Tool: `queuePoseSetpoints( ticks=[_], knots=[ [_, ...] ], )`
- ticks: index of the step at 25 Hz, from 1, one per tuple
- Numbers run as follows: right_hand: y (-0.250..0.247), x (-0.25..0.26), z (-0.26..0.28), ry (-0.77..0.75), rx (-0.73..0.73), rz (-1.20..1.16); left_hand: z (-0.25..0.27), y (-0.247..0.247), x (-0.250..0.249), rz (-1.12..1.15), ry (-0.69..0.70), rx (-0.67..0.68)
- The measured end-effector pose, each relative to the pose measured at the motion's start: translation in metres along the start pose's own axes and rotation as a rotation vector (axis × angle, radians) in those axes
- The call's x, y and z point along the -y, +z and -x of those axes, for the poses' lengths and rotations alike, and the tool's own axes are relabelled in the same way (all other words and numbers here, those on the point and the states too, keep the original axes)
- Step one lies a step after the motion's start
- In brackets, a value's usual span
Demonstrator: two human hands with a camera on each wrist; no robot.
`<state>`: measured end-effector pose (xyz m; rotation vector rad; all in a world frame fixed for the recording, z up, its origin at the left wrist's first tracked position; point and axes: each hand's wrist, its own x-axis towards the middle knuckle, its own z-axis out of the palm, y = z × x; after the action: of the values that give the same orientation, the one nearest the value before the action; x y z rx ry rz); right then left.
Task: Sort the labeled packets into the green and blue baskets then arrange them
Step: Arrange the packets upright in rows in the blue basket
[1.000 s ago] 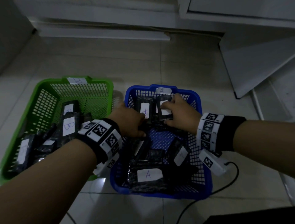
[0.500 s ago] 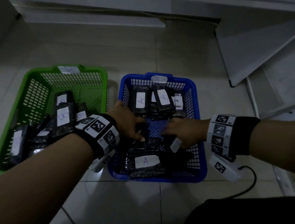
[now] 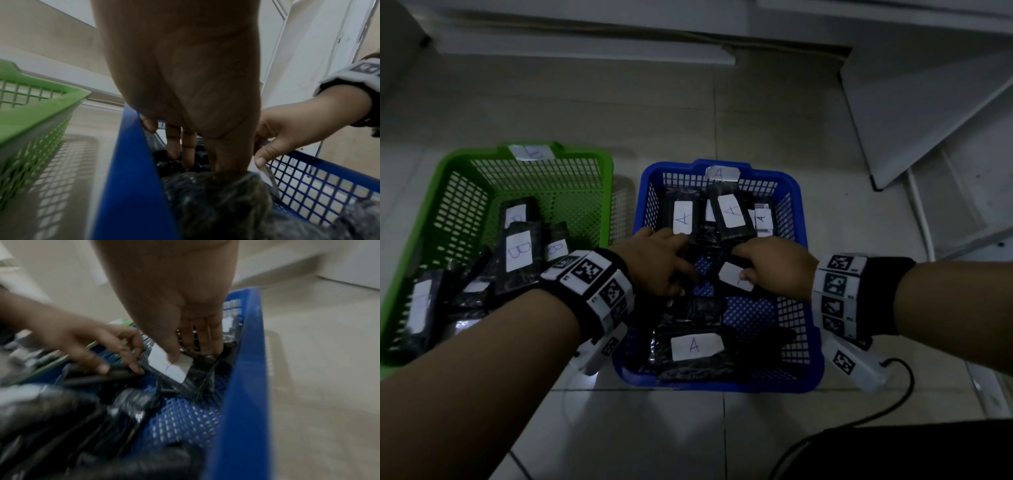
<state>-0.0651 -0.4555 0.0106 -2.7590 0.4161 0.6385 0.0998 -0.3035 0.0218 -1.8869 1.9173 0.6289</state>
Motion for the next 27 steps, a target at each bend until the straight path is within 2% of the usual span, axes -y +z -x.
queuePoseSetpoints(
  ticks=[4, 9, 13, 14, 18, 19, 23, 27],
  knots=[
    [0.001, 0.000, 0.001, 0.040, -0.018, 0.003, -0.003, 0.002, -0.002, 0.027, 0.025, 0.051],
    [0.002, -0.005, 0.009, 0.028, -0.149, 0.007, -0.008, -0.002, -0.006, 0.064, 0.096, 0.100],
    [0.005, -0.011, 0.010, -0.023, 0.032, 0.027, -0.014, -0.003, -0.008, 0.094, 0.080, 0.155],
    [0.004, -0.011, 0.010, -0.024, 0.039, 0.005, -0.016, -0.003, -0.007, 0.101, 0.073, 0.164],
    [-0.009, -0.014, 0.006, -0.002, -0.148, -0.107, -0.015, -0.005, -0.008, 0.137, 0.045, 0.181],
    [-0.011, -0.016, 0.004, 0.006, -0.156, -0.123, -0.014, -0.005, -0.009, 0.141, 0.039, 0.181],
    [0.005, -0.011, 0.000, 0.014, 0.052, -0.100, -0.014, -0.004, -0.008, 0.152, 0.036, 0.192],
    [0.029, 0.001, 0.001, 0.067, 0.058, 0.034, -0.016, -0.001, -0.009, 0.160, 0.026, 0.202]
  ],
)
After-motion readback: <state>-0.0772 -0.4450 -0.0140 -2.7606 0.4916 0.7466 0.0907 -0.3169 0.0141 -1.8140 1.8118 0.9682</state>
